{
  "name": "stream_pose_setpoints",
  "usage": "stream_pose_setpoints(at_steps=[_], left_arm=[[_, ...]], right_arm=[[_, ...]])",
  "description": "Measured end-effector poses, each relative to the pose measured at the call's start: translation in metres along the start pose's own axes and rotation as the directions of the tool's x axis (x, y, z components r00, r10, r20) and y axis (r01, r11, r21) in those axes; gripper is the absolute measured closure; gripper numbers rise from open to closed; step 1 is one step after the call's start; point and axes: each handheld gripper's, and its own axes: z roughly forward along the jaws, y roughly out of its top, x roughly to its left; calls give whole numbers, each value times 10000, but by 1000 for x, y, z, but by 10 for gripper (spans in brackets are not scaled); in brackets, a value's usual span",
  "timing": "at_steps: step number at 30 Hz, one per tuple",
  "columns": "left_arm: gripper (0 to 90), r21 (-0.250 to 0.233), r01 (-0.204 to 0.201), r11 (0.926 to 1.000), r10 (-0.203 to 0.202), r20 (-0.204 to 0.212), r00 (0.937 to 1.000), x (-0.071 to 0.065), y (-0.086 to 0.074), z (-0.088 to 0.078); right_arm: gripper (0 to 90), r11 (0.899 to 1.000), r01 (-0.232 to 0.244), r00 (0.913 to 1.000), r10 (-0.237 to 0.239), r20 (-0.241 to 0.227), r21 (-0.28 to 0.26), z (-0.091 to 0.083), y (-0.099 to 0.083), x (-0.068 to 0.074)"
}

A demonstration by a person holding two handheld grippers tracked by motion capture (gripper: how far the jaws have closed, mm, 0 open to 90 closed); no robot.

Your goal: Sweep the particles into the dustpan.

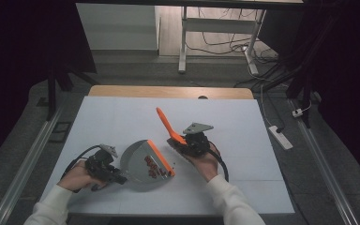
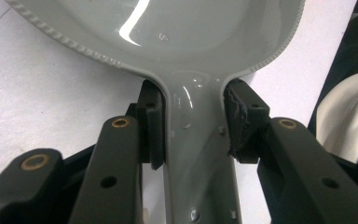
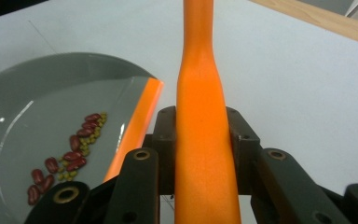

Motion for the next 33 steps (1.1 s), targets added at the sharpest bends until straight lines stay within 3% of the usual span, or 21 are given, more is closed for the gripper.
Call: stream_pose_setpoints(at_steps=[14, 23, 33], left_arm=[[619, 65, -64, 10000, 64, -28, 10000, -4, 1, 1], [619, 60, -106, 9999, 106, 8, 9999, -5, 3, 3], [619, 90, -119, 9999, 119, 11, 9999, -5, 4, 5]], right_arm=[[702, 9990, 64, 10000, -66, 45, 439, -6, -15, 2], [702, 9975, 158, 9997, -146, -178, 691, -3, -22, 10], [701, 9978, 300, 9986, -274, -452, 585, 1, -23, 25]])
